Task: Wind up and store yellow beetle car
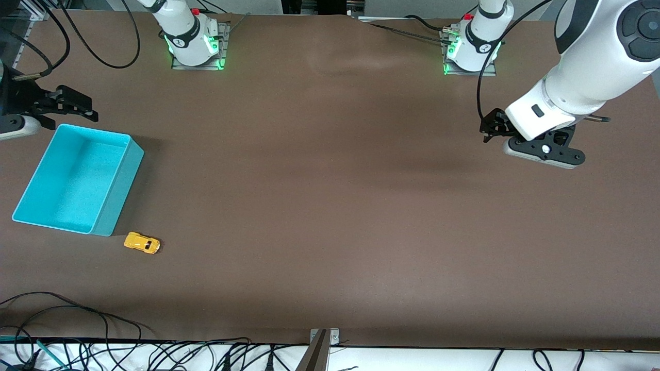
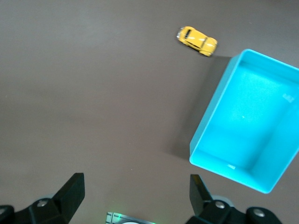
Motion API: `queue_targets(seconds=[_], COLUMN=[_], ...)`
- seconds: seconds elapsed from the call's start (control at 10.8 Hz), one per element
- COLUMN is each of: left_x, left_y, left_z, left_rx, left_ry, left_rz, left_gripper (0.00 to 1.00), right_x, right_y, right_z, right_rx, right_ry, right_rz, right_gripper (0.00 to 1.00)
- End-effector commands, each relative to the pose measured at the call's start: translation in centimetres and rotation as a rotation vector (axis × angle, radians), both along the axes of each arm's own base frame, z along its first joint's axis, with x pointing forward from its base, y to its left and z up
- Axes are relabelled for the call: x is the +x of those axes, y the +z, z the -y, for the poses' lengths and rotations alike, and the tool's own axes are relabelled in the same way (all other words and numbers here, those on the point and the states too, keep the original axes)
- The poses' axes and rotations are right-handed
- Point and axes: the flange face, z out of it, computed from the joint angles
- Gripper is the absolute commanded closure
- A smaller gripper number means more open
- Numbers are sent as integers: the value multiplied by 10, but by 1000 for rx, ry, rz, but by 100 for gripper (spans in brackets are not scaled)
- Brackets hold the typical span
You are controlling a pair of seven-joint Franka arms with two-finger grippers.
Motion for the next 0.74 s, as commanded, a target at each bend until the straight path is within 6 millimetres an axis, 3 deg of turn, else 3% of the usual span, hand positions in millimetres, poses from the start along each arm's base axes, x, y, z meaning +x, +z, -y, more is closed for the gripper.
queue_targets(seconds=[0.0, 0.09, 0.28, 0.46, 0.65], left_x=[2, 3, 2, 1, 0], left_y=[13, 12, 8, 3, 3], left_z=[-12, -16, -16, -16, -17], left_rx=[-7, -6, -3, 2, 5], left_ry=[23, 31, 35, 35, 36], left_rz=[9, 4, -9, -33, -43], left_gripper=[0, 0, 0, 0, 0], right_x=[7, 11, 26, 48, 71], right_y=[-19, -25, -56, -86, -119], right_z=[-11, 2, 16, 27, 40], right_rx=[43, 51, 88, 90, 38], right_ry=[211, 270, 365, 628, 738], right_rz=[-40, -39, -64, -20, 10], right_gripper=[0, 0, 0, 0, 0])
